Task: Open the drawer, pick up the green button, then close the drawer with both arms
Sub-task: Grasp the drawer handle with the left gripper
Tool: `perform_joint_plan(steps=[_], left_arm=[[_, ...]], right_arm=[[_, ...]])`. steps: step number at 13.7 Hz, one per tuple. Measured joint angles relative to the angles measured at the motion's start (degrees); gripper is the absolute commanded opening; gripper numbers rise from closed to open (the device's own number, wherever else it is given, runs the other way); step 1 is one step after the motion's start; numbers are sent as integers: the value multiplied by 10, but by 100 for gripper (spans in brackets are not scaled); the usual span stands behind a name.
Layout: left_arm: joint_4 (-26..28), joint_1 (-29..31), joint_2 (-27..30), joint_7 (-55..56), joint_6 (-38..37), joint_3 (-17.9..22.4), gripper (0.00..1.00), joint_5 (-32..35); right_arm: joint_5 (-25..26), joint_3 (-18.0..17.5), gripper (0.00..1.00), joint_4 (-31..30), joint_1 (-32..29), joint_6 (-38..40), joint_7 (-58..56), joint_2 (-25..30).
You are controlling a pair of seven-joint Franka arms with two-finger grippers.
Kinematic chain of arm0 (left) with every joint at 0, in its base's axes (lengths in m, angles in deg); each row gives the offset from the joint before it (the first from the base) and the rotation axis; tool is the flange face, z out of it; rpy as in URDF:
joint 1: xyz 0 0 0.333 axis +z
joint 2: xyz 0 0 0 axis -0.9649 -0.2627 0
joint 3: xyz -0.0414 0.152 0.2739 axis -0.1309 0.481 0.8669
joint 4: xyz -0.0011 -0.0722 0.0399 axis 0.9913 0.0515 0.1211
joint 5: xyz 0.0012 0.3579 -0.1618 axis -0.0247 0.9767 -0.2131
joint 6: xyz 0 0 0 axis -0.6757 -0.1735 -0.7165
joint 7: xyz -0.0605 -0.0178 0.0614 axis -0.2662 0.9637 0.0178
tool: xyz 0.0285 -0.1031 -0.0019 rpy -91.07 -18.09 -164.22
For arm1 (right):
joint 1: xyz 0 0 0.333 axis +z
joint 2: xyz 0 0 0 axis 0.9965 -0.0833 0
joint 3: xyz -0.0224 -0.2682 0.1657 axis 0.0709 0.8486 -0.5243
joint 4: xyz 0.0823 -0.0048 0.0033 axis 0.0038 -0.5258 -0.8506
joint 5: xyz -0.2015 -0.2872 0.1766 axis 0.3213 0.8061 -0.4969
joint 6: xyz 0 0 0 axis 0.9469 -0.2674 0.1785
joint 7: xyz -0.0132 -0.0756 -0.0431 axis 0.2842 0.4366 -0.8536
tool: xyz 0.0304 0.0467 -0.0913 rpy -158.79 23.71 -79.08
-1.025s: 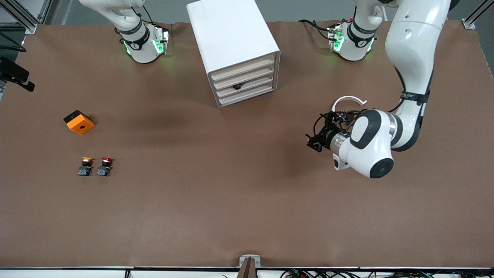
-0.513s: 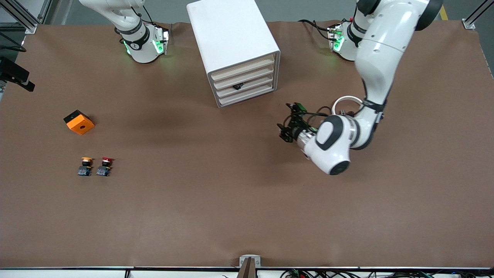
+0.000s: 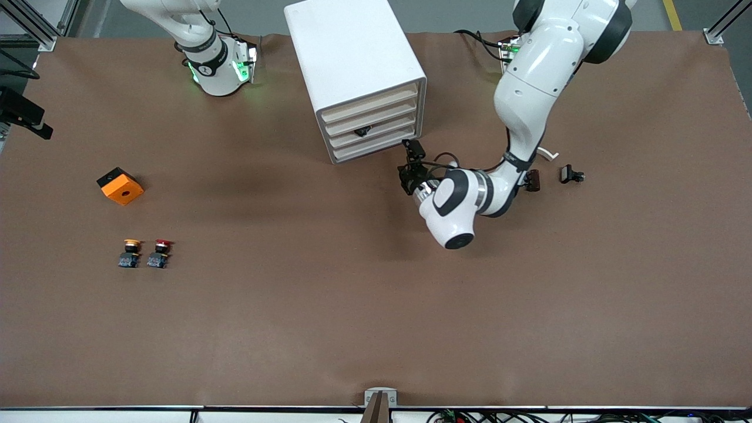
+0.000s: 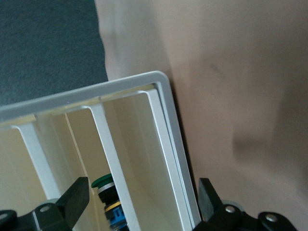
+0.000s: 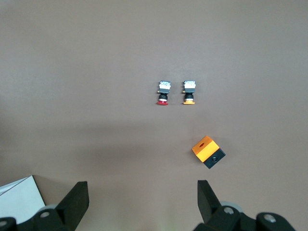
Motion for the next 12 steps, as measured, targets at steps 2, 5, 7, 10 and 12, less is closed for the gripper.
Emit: perform_joint_plan(steps=[2, 5, 7, 10, 12], left_arm=[[0, -8, -3, 22, -1, 0, 100, -20], [0, -14, -7, 41, -9, 0, 99, -42], [0, -16, -11, 46, -17, 0, 99, -60], [1, -26, -24, 64, -20, 0, 98, -84], [1, -34, -34, 79, -21, 0, 90, -92]], right_arm=[[0, 0, 100, 0, 0, 0, 0, 0], [0, 0, 100, 0, 0, 0, 0, 0], [0, 0, 100, 0, 0, 0, 0, 0], [0, 0, 100, 0, 0, 0, 0, 0], [0, 0, 100, 0, 0, 0, 0, 0]])
